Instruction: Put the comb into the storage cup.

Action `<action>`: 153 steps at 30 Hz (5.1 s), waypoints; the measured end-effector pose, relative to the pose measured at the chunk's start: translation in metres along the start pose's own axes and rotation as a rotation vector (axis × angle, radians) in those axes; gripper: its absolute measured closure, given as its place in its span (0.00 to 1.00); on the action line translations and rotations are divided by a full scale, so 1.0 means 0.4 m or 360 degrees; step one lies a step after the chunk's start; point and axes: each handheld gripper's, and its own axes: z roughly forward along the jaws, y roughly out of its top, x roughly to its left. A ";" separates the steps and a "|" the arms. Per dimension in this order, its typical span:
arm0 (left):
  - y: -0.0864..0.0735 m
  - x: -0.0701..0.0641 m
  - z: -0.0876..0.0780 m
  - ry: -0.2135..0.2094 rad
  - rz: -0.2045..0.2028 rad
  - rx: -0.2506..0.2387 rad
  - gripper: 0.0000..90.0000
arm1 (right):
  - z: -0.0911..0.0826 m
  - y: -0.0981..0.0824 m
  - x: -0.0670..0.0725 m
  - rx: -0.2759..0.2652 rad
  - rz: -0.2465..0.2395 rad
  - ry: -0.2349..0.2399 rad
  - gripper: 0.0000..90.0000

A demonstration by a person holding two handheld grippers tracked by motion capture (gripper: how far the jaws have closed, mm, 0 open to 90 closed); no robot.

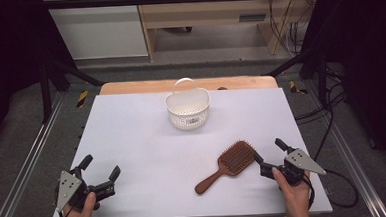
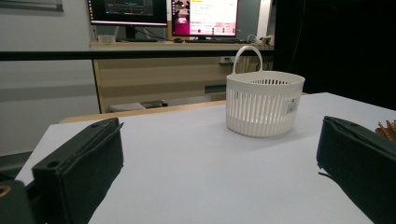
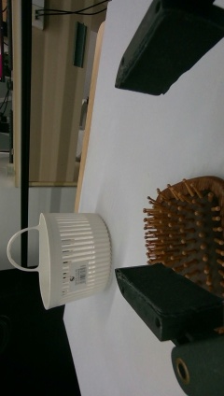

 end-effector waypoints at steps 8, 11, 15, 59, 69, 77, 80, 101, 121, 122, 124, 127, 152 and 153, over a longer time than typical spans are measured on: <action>-0.002 0.010 -0.005 0.0028 -0.0029 -0.0008 0.01 | -0.001 0.001 0.006 0.0025 0.0013 -0.0048 0.12; -0.002 0.014 -0.006 0.0031 -0.0030 -0.0006 0.01 | 0.002 0.002 0.009 0.0041 0.0025 -0.0083 0.14; -0.004 0.016 -0.006 0.0035 -0.0028 -0.0001 0.01 | 0.002 0.004 0.014 0.0081 0.0019 -0.0084 0.37; -0.010 0.018 0.001 -0.0004 -0.0030 0.0039 0.03 | 0.191 0.051 -0.059 0.0956 -0.0090 0.0155 1.00; -0.012 0.018 0.003 -0.0006 -0.0034 0.0047 0.03 | 0.169 0.047 -0.046 0.0968 -0.0040 0.0178 1.00; -0.012 0.018 0.004 -0.0008 -0.0035 0.0052 0.03 | 0.153 0.038 -0.027 0.0960 -0.0004 0.0195 1.00; -0.014 0.018 0.006 -0.0014 -0.0034 0.0057 0.03 | 0.146 0.035 -0.011 0.0945 -0.0012 0.0172 1.00; -0.015 0.025 0.002 0.0009 -0.0048 0.0069 0.04 | 0.163 0.030 0.124 0.0924 -0.0040 0.0249 1.00; -0.019 0.018 0.012 -0.0017 -0.0036 0.0091 0.04 | 0.182 0.024 0.241 0.0890 -0.0056 0.0352 1.00; -0.018 0.019 0.011 -0.0016 -0.0038 0.0089 0.04 | 0.191 0.024 0.260 0.0886 -0.0063 0.0371 1.00; -0.017 0.020 0.009 -0.0014 -0.0042 0.0084 0.04 | 0.203 0.025 0.283 0.0889 -0.0072 0.0399 1.00; -0.018 0.021 0.009 -0.0009 -0.0044 0.0086 0.04 | 0.216 0.025 0.307 0.0882 -0.0081 0.0427 1.00; -0.019 0.031 0.004 0.0017 -0.0061 0.0086 0.04 | 0.204 0.031 0.353 0.0714 -0.0136 0.0515 1.00; -0.019 0.031 0.004 0.0017 -0.0061 0.0086 0.04 | 0.204 0.031 0.353 0.0714 -0.0136 0.0515 1.00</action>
